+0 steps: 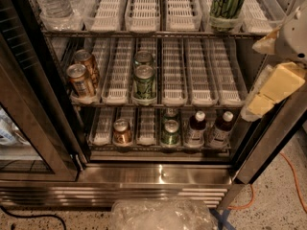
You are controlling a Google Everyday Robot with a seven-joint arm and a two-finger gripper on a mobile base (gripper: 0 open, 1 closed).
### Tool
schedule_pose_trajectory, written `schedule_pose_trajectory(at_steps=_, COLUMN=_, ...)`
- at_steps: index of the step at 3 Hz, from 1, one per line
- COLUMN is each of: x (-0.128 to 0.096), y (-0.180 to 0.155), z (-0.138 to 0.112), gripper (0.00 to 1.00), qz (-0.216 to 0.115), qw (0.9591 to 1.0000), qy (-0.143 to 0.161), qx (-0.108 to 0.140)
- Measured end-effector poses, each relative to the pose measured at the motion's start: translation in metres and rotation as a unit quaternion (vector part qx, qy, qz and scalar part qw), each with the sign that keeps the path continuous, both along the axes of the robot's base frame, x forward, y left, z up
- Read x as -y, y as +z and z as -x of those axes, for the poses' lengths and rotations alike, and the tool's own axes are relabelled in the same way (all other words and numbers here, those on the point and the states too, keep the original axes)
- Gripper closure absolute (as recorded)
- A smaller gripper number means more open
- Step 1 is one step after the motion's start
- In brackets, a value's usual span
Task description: Pick green can from top shelf of fridge
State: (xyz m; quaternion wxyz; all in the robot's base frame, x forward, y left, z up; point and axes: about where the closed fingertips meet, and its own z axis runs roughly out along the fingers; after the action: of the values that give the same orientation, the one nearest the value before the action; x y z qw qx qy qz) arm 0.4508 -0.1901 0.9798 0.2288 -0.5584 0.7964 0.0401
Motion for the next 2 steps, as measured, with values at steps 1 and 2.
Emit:
schedule_pose_trajectory(at_steps=1, x=-0.016, y=-0.002, z=-0.002, gripper=0.0, qz=-0.073, qw=0.9965, qy=-0.038, qx=0.014)
schedule_pose_trajectory(at_steps=2, x=-0.033, y=-0.006, z=-0.004, gripper=0.0, qz=-0.138, qw=0.9865, qy=-0.081, qx=0.037)
